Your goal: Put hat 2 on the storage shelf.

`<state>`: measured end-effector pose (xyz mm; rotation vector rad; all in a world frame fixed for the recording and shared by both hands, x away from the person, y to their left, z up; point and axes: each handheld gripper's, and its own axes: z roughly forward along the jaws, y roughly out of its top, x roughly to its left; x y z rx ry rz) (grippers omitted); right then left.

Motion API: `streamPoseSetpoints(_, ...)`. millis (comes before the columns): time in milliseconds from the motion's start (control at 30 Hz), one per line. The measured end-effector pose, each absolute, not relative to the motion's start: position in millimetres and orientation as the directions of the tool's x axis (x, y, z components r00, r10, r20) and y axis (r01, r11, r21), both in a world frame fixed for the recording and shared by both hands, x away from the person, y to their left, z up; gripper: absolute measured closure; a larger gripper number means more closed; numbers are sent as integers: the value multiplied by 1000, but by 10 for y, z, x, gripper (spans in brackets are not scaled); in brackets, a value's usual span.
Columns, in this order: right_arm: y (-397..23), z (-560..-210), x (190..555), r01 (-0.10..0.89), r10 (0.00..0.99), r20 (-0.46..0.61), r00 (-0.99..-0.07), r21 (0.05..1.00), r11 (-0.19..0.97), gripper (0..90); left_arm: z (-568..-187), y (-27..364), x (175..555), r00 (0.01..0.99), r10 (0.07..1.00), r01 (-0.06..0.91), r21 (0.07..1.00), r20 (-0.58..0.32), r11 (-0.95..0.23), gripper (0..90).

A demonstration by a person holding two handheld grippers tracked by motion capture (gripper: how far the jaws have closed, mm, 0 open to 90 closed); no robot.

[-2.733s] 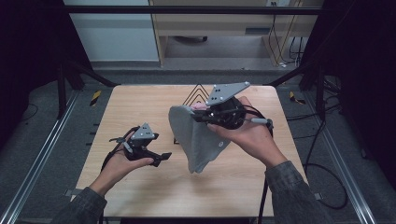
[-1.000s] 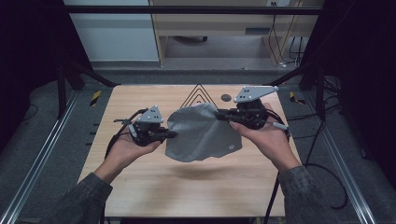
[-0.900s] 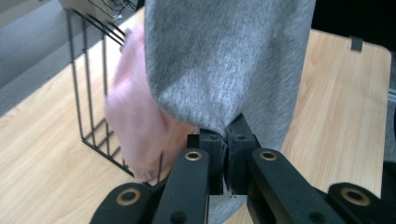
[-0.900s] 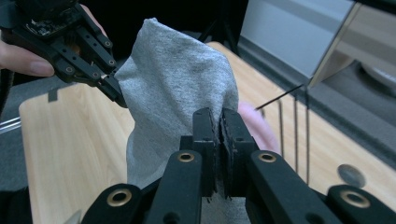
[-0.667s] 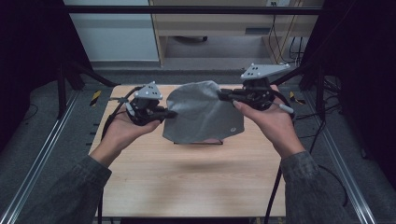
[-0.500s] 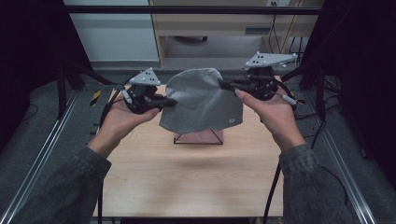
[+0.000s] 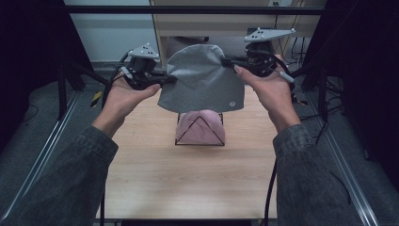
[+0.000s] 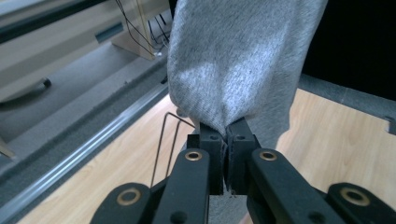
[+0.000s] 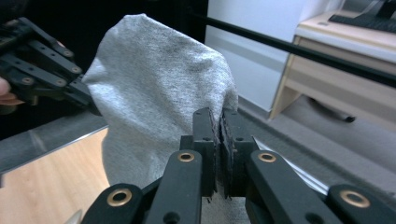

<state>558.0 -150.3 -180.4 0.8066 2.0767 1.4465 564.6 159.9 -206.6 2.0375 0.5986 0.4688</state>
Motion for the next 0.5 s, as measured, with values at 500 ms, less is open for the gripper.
streamPoseSetpoints(500,-1576,-1910,5856,168,752,-57,-657,961,219,863,-2141,1470,5963,755,642,177,903,130,-391,878)
